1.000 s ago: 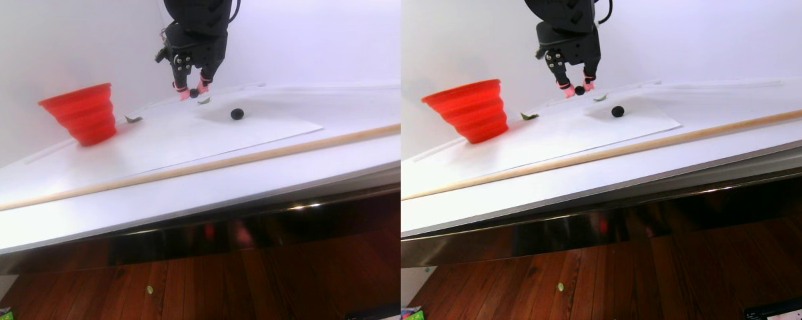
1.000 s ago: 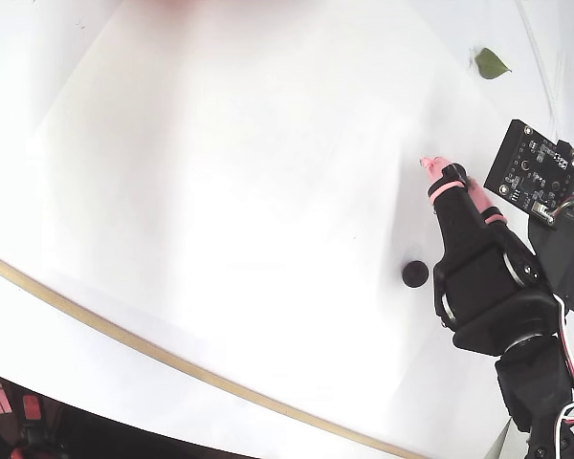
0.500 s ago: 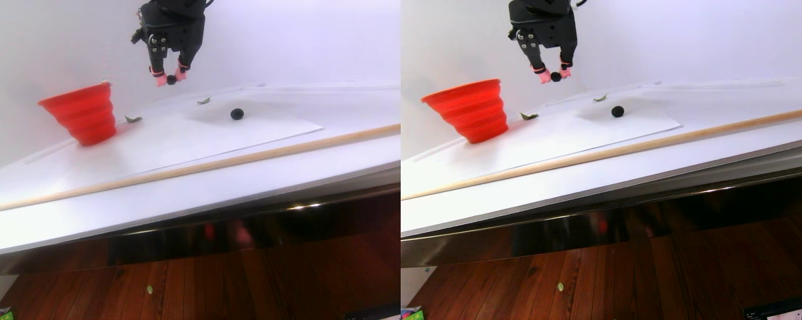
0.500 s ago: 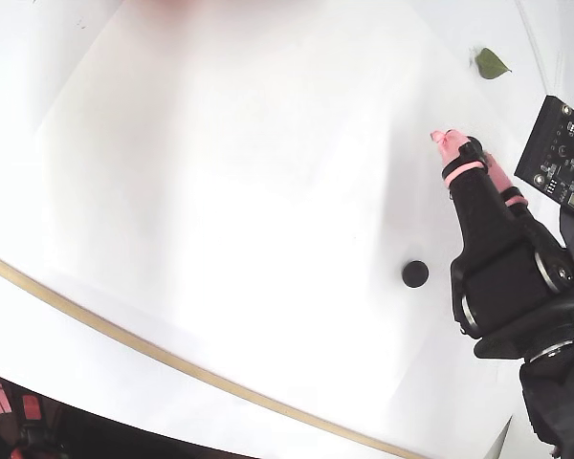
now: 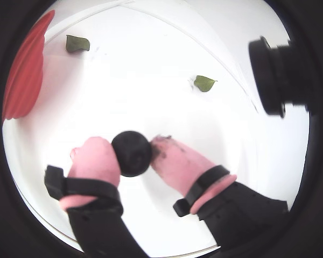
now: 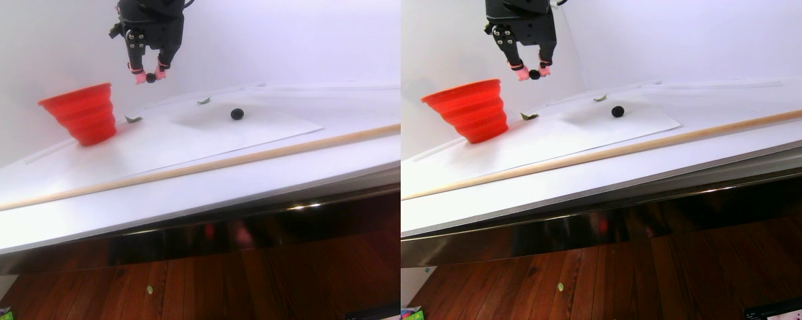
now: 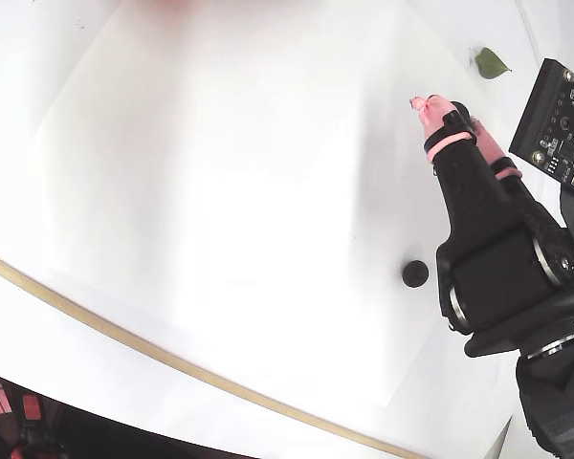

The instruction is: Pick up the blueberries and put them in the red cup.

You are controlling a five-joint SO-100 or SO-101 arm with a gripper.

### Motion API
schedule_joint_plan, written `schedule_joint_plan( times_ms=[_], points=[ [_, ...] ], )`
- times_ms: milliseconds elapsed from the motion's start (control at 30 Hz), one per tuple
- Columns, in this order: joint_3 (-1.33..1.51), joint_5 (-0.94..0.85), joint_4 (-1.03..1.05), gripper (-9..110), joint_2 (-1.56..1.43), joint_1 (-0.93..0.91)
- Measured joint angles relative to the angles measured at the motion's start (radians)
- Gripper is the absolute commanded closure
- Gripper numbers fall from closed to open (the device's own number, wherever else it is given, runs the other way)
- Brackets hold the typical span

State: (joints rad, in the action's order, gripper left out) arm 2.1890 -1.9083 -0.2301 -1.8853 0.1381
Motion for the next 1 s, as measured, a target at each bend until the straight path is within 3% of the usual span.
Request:
schedule_joint_plan(
  times_ms=[1000],
  points=[
    [-0.101,0.04,0.012,89,0.032,0.213]
  ],
)
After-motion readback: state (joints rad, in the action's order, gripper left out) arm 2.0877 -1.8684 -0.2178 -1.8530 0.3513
